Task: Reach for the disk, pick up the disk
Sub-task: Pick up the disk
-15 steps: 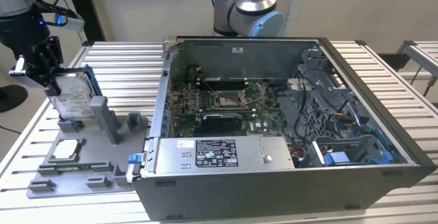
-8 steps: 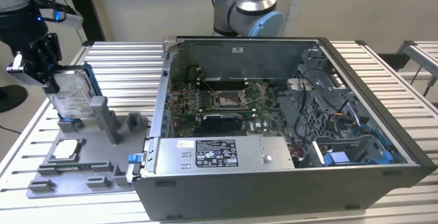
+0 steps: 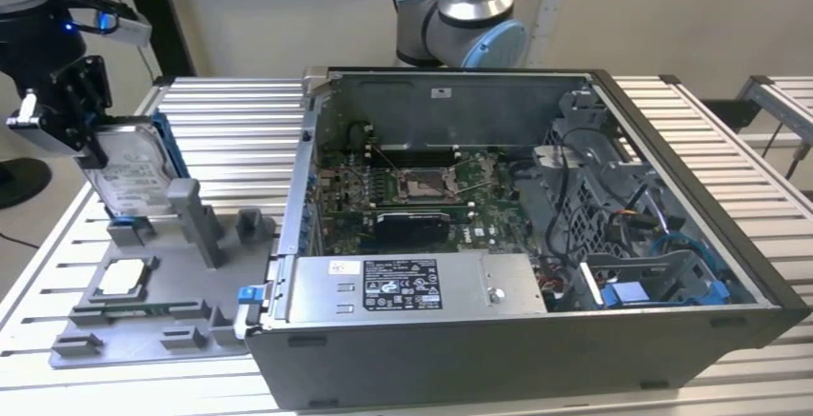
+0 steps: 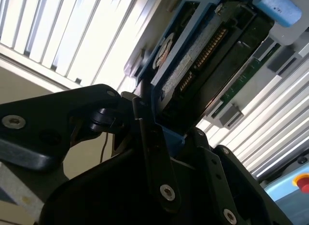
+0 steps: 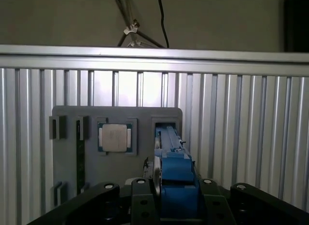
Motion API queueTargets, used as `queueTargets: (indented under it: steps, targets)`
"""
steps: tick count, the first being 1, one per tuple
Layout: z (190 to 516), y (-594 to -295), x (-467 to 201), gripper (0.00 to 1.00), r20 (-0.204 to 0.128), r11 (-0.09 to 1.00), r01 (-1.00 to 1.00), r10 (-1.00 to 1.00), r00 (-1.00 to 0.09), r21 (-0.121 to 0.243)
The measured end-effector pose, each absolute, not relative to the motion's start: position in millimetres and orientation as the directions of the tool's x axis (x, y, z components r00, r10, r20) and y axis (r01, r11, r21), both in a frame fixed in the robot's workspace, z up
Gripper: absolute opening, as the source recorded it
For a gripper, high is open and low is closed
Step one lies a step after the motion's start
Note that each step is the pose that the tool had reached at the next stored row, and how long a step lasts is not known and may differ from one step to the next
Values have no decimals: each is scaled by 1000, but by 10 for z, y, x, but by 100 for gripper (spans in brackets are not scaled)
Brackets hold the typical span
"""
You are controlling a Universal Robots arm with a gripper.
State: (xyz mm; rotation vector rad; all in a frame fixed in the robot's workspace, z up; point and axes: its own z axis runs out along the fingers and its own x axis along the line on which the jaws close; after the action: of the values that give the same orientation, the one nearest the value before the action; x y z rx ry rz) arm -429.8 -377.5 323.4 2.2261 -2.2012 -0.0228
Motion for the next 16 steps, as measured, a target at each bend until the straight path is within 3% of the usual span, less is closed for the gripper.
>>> queueTargets:
  steps: [16]
  targets:
    - [3408, -3775, -4298, 0, -3, -11, -1000, -1000, 11, 18]
